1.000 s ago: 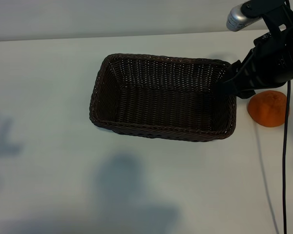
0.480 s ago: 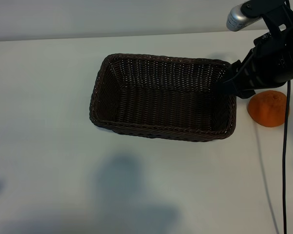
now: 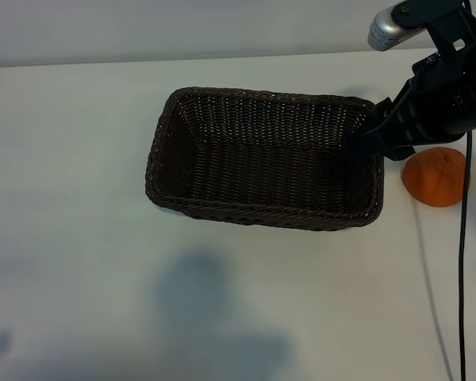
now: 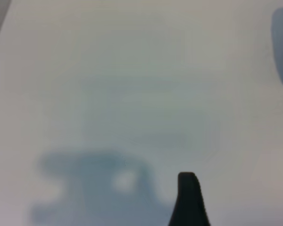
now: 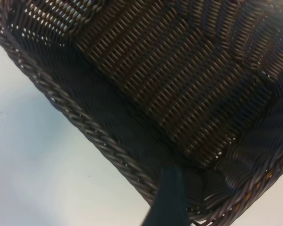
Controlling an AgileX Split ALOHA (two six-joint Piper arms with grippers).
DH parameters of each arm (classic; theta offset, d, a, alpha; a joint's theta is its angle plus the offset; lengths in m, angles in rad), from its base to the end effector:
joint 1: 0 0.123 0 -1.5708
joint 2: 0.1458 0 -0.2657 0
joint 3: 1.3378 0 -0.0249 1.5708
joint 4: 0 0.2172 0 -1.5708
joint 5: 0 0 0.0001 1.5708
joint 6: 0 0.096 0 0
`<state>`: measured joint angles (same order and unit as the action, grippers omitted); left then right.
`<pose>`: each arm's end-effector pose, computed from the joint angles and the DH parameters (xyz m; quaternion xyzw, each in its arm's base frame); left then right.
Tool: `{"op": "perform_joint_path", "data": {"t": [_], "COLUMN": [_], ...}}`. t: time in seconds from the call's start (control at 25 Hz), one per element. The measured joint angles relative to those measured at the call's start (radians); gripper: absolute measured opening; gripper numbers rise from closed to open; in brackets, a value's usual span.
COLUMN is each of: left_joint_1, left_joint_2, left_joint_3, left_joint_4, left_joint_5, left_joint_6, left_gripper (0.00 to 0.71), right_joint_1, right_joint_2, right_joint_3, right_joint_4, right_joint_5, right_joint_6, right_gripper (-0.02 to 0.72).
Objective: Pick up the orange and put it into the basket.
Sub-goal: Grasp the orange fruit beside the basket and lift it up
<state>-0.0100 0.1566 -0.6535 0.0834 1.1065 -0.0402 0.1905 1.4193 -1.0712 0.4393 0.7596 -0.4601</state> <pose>-0.0031 0.0072 0.2949 -0.0156 0.8648 0.0290 0.5010 0.2563 0.0781 0.2809 -0.1947 0.9256 0.1500 0.2879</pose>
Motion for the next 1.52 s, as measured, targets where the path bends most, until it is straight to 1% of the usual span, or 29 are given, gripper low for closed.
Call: {"op": "perform_joint_path", "data": {"t": [0.44, 1.52], "left_joint_1": [0.000, 0.000], "left_joint_2": [-0.039, -0.052], "left_joint_3": [0.137, 0.156], "left_joint_4": [-0.016, -0.020], "left_joint_5": [-0.013, -0.043], "left_joint_6": [-0.019, -0.016], "left_gripper": [0.550, 0.547], "right_joint_1": [0.000, 0.000], "right_joint_2": [0.000, 0.000], "right_joint_3": [0.000, 0.000], "right_joint_4": [0.000, 0.000], "right_joint_5": [0.000, 0.000], "right_joint_6": [0.000, 0.000], "right_gripper": [0.595, 0.595]}}
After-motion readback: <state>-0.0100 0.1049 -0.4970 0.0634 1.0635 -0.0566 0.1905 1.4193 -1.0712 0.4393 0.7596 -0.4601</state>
